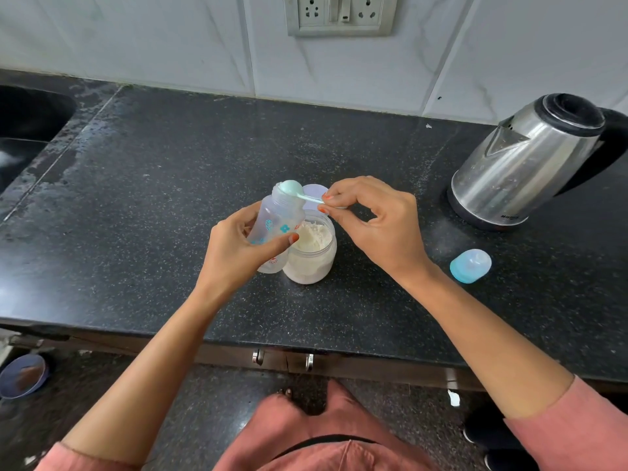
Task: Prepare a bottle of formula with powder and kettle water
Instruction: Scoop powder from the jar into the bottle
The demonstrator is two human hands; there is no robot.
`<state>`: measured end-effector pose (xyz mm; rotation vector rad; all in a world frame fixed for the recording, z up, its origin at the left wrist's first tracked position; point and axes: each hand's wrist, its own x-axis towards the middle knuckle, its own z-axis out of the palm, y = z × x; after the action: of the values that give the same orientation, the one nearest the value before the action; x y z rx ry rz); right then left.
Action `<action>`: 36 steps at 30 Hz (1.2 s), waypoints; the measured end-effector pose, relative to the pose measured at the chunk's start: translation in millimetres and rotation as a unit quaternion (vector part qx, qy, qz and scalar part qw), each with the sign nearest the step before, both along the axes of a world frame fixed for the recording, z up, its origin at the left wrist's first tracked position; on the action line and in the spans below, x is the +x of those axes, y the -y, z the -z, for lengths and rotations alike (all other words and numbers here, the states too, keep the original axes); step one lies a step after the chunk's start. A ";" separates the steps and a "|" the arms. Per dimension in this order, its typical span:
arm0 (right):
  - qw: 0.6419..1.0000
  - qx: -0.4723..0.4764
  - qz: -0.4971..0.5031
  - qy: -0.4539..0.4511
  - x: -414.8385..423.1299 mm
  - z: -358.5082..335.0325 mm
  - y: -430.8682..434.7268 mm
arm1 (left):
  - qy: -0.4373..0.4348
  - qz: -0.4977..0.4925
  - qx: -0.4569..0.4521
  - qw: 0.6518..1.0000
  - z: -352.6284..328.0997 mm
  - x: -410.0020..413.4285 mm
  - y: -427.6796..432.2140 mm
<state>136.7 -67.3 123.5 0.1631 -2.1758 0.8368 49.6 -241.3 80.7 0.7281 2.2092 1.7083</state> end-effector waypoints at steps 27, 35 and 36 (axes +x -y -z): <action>0.999 -0.032 0.007 -0.006 8.4 3.5 6.6 | -0.022 -0.001 -0.008 1.000 1.7 1.5 2.8; 0.934 -0.339 0.053 0.097 10.5 -3.1 3.4 | -0.034 -0.005 -0.019 0.999 2.4 2.5 5.1; 0.915 -0.384 0.053 0.111 10.2 -4.0 -0.1 | -0.035 -0.006 -0.020 0.999 2.5 2.4 6.1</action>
<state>146.9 -67.2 127.5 -0.4598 -1.8650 1.6327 52.0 -247.3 78.3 0.7778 2.2911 1.6630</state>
